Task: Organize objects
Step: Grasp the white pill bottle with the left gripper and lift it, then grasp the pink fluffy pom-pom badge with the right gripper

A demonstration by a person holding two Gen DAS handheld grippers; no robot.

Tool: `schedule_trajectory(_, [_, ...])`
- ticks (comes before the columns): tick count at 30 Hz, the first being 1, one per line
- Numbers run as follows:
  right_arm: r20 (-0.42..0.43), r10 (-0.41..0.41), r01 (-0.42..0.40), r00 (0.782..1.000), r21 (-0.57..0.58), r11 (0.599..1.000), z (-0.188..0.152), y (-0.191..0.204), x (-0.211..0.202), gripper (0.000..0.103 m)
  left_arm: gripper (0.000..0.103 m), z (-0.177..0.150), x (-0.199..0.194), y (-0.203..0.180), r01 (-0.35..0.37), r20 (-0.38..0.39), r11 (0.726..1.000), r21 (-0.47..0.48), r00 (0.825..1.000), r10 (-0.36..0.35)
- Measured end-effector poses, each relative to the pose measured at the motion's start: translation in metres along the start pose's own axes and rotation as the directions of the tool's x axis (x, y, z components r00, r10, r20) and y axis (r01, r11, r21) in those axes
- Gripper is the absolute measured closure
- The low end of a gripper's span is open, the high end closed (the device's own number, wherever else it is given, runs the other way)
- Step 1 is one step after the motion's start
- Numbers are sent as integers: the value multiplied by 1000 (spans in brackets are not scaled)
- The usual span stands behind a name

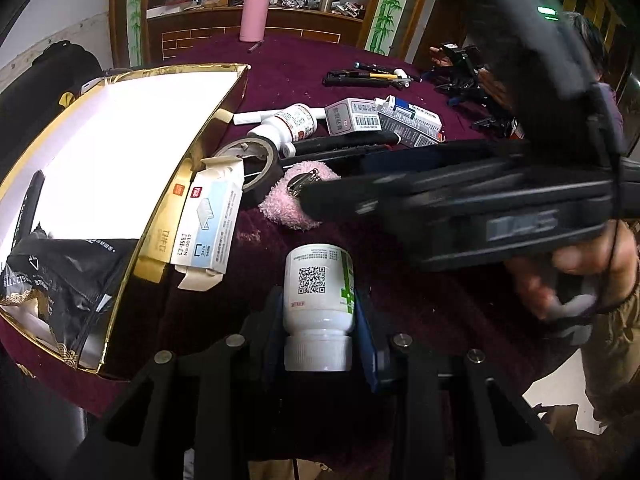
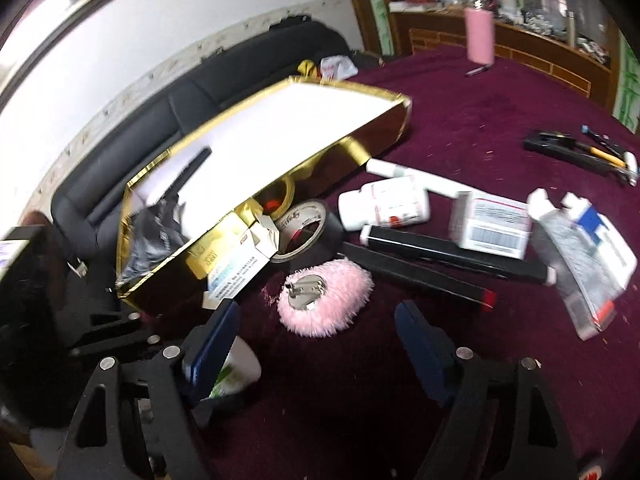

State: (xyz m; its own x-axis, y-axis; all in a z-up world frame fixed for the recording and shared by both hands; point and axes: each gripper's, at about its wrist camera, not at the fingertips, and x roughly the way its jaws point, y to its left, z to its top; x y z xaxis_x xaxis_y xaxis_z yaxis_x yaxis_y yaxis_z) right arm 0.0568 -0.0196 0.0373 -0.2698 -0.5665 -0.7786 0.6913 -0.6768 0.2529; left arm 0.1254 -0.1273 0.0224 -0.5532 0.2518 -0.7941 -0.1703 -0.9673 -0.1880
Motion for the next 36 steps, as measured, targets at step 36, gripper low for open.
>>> schedule_trajectory(36, [54,-128,129,990,-14,992,4,1,-9,59,70,0,-1,-12,-66,22,997,46,998,65])
